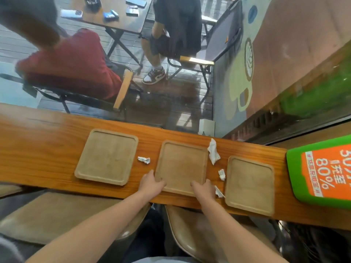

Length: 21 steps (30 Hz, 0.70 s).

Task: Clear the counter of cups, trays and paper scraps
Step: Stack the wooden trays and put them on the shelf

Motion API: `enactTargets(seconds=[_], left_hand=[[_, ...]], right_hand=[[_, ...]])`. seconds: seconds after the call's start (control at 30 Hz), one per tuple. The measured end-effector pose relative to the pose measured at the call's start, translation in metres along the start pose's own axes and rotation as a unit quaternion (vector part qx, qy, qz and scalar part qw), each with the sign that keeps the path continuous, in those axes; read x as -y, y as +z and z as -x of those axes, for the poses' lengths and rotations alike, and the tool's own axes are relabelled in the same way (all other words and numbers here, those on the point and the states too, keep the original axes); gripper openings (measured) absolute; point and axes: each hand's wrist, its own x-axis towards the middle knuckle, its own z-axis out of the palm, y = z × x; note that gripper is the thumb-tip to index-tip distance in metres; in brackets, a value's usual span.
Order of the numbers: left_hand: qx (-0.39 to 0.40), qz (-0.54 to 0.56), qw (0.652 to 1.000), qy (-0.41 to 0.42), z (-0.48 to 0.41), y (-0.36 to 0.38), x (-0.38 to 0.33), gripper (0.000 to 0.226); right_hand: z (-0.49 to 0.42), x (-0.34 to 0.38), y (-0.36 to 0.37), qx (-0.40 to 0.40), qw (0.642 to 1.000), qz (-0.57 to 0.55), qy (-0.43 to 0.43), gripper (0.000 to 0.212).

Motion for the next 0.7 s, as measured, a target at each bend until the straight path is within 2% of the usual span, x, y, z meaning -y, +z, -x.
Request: enactTargets(seconds=[0.07,0.17,0.3,0.4,0.5,0.6,0.7], left_hand=[[0.018,0.055,0.998,-0.03,-0.005,-0.01,-0.001,0.067],[0.053,0.092,0.993,-0.046,-0.013,-0.028,0.001,0.057],[0.107,0.136,0.983,-0.056,-0.016,-0.051,0.004,0.061],[0.129,0.182,0.974,-0.047,-0.014,-0.067,0.005,0.06],[0.119,0.192,0.974,-0.033,-0.015,-0.086,0.011,0.06],[0.098,0.193,0.976,-0.038,-0.018,-0.114,0.024,0.041],[0.065,0.199,0.977,-0.039,-0.024,-0.148,0.044,0.04]], right_hand=[[-0.008,0.003,-0.005,0.023,0.999,-0.034,0.026,0.069],[-0.019,0.001,-0.013,0.067,0.997,-0.011,0.021,0.052],[-0.018,-0.005,-0.016,0.123,0.988,-0.084,0.025,0.052],[-0.011,0.002,-0.013,0.134,0.987,-0.094,0.006,0.055],[-0.002,0.019,-0.002,0.137,0.987,-0.078,-0.014,0.054],[0.005,0.041,0.021,0.146,0.986,-0.058,-0.047,0.044],[0.015,0.066,0.056,0.151,0.985,-0.041,-0.076,0.032]])
